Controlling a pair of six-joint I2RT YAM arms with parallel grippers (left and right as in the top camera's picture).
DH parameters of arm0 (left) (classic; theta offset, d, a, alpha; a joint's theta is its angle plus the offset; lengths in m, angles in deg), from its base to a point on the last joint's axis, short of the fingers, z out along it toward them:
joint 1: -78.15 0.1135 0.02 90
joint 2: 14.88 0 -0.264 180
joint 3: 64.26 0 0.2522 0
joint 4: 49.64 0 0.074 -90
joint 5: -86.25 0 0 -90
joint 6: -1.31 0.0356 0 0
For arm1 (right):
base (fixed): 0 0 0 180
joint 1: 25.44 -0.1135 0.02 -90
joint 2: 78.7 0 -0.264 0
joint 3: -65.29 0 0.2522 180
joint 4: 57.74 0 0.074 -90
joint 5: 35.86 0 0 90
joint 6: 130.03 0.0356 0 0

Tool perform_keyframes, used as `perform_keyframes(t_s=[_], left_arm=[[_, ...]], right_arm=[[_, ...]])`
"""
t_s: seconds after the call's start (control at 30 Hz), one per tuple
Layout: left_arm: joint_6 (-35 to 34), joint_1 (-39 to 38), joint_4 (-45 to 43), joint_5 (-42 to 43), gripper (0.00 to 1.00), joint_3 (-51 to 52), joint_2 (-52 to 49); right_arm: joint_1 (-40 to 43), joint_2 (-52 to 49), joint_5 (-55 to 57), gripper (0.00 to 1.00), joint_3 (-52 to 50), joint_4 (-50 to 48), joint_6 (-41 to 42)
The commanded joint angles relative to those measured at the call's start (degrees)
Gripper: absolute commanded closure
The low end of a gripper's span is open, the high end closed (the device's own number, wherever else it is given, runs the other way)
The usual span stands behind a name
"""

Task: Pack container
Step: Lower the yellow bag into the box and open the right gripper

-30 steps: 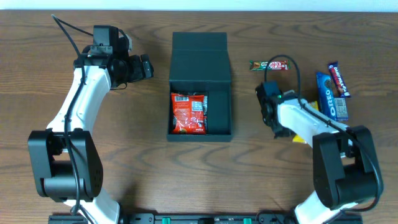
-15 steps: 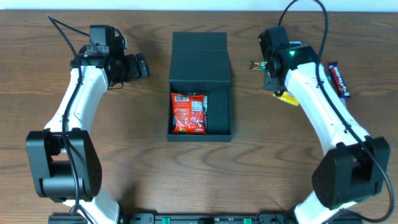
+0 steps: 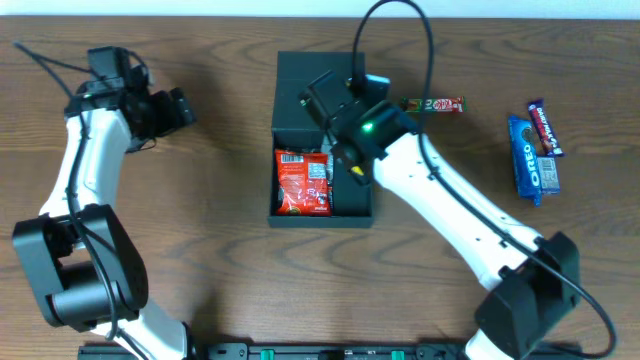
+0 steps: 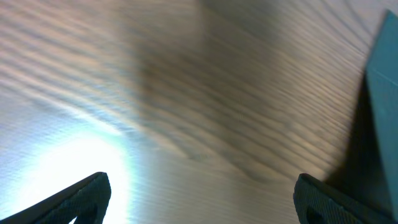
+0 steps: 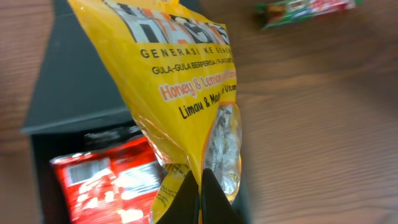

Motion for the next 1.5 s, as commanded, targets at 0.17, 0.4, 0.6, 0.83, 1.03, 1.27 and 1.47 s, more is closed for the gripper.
perform_keyframes(t_s=[0.17, 0.4, 0.6, 0.83, 1.03, 1.27, 1.47], left_arm=[[3.15, 3.72, 1.07, -0.68, 0.05, -0.39, -0.33], [3.13, 3.78, 1.38, -1.49, 0.05, -0.39, -0.33], [3.13, 3.78, 2.36, -1.49, 0.05, -0.39, -0.33], [3.13, 3.78, 2.86, -1.46, 0.05, -0.39, -0.33], [3.13, 3.78, 2.89, -1.46, 0.05, -0.39, -0.33], [3.13, 3.78, 2.89, -1.46, 0.05, -0.39, -0.33], [3.13, 3.78, 2.89, -1.46, 0.05, -0.39, -0.33]], right_arm=[[-4.96, -7.13, -2.25, 0.98, 0.90, 0.66, 2.23], [-9.49, -10.51, -2.62, 0.98, 5.70, 3.41, -0.68], [-11.37, -11.78, -3.08, 0.98, 10.16, 7.26, -3.65], [-11.39, -14.78, -6.10, 0.98, 10.16, 9.01, -4.07], [-11.26, -16.68, -5.88, 0.98, 10.25, 7.69, -3.19], [-11.41, -16.74, -8.76, 0.91, 10.88, 2.10, -10.14], [-11.39, -16.74, -9.44, 0.69, 11.08, 0.22, -14.19]])
